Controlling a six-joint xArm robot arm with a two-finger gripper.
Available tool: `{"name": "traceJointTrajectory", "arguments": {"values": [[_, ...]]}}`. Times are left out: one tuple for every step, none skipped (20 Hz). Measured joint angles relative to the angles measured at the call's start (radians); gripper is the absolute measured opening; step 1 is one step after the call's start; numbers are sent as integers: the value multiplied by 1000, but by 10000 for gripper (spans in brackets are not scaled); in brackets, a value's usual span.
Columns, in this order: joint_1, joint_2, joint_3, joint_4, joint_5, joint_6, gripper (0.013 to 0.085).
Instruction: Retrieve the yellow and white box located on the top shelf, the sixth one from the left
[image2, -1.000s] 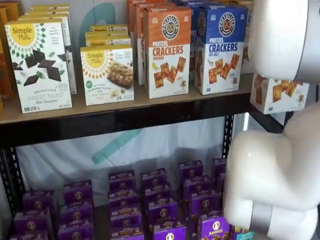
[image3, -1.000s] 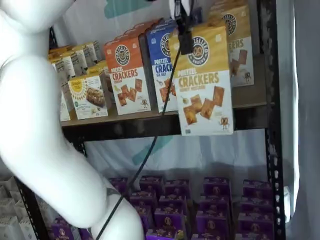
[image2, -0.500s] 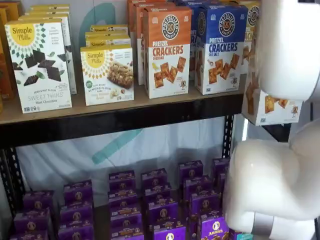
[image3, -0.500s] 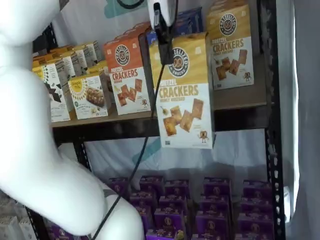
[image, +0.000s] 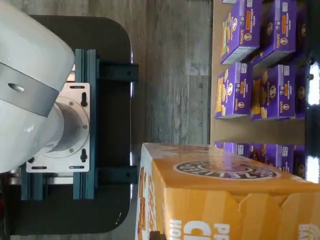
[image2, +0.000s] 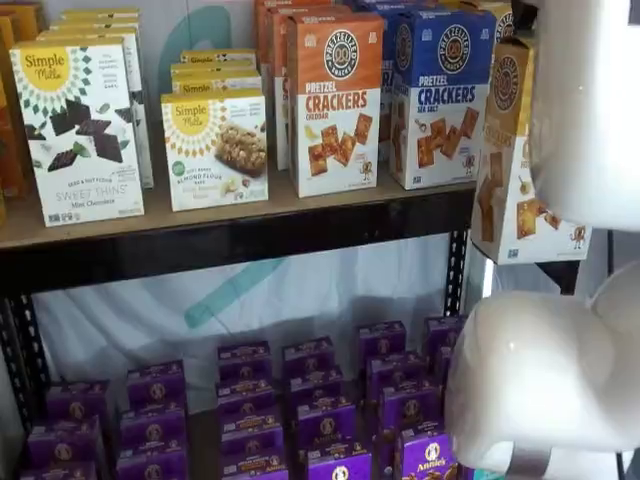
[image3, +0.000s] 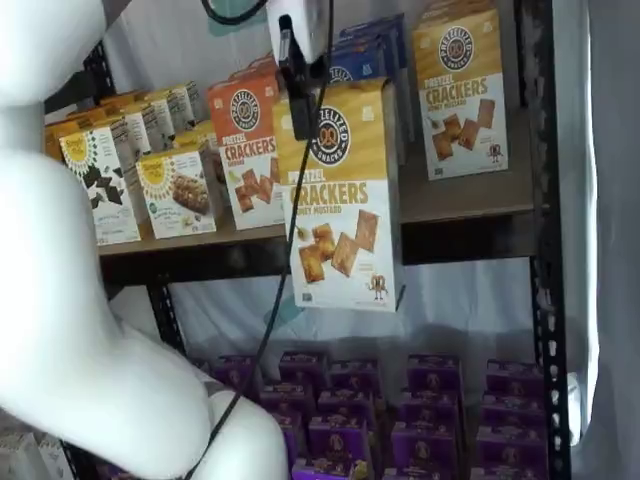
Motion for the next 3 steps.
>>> {"name": "traceJointTrajectory", "arguments": {"values": [[5,-4,3,-1,1,5,610],[9,-6,6,-1,2,9,610],[13,-10,9,-2,3,13,610]]}}
